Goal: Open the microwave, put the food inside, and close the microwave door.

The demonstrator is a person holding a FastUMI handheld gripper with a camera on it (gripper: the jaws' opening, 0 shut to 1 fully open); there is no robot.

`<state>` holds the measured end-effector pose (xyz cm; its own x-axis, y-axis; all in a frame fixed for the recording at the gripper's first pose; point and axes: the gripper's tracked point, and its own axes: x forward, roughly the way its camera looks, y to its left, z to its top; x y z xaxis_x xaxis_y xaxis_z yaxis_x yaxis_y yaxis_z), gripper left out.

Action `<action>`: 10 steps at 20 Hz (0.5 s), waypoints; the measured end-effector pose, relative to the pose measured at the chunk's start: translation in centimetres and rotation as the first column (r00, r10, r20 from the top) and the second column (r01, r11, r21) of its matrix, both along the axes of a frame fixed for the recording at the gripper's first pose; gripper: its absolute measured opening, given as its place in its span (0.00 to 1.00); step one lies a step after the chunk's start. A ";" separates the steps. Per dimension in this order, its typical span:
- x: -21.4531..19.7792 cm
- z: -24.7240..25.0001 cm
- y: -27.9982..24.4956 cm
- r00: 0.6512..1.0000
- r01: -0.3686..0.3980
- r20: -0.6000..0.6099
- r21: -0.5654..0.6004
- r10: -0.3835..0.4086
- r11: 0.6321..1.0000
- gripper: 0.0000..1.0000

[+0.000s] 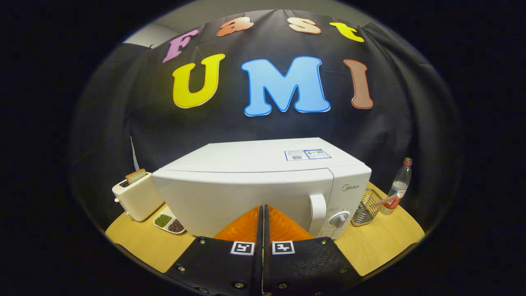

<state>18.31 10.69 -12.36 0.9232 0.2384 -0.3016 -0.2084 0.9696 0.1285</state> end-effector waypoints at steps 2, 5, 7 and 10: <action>-1.7 1.5 -0.5 0.999 0.010 0.034 -0.010 -0.010 1.000 0.02; -4.9 3.0 -1.2 0.997 0.028 0.066 -0.013 -0.027 1.000 0.02; -6.8 3.7 -1.7 0.996 0.039 0.078 -0.019 -0.037 0.999 0.01; -10.0 4.7 -1.7 0.996 0.024 0.090 -0.012 -0.023 1.000 0.04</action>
